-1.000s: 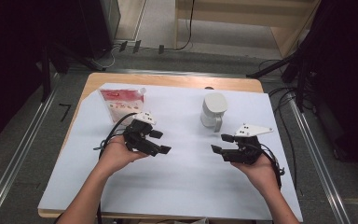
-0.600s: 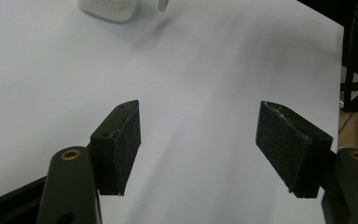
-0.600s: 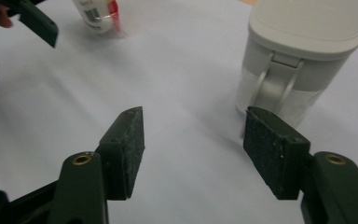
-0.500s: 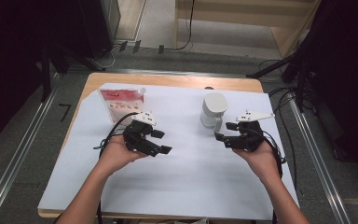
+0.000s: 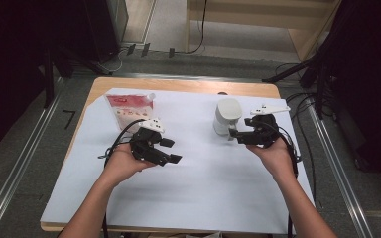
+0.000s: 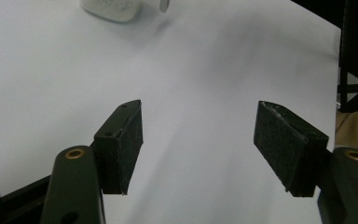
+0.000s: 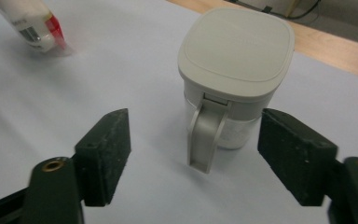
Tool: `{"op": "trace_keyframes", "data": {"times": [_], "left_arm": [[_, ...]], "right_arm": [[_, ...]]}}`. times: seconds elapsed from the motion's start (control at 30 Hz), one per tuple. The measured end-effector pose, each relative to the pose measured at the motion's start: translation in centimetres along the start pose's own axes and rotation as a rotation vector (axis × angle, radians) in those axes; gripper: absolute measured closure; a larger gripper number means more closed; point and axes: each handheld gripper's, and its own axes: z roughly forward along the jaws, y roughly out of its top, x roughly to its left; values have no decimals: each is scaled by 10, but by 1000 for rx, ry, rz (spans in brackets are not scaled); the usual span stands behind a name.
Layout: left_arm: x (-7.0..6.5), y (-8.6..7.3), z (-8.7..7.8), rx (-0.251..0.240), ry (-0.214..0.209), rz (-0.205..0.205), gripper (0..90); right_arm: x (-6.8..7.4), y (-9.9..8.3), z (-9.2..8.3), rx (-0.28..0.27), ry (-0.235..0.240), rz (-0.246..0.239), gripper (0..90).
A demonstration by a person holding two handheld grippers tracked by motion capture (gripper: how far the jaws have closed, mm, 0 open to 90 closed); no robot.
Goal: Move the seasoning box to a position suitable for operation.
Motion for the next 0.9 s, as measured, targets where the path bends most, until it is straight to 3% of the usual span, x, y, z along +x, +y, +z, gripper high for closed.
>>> {"op": "trace_keyframes", "data": {"times": [0.03,0.07,0.2,0.4,0.53,0.6,0.83,0.9], "left_arm": [[-1,0,1,0,8,0,331],[-1,1,1,5,8,-1,331],[-2,2,1,7,9,7,322],[-1,1,1,3,-4,-4,324],[-2,1,1,3,-12,-17,324],[-2,1,2,6,-11,-12,327],[-2,2,2,12,-19,-6,331],[-2,2,3,16,-19,-8,331]], "right_arm": [[-2,2,5,40,31,38,183],[-2,2,5,40,31,38,183],[0,6,12,29,-7,15,135],[-4,11,20,24,-76,47,105],[-8,11,32,53,-129,74,64],[-8,11,40,49,-139,85,29],[-10,12,57,74,-156,91,28],[-11,12,63,68,-153,115,29]]}}
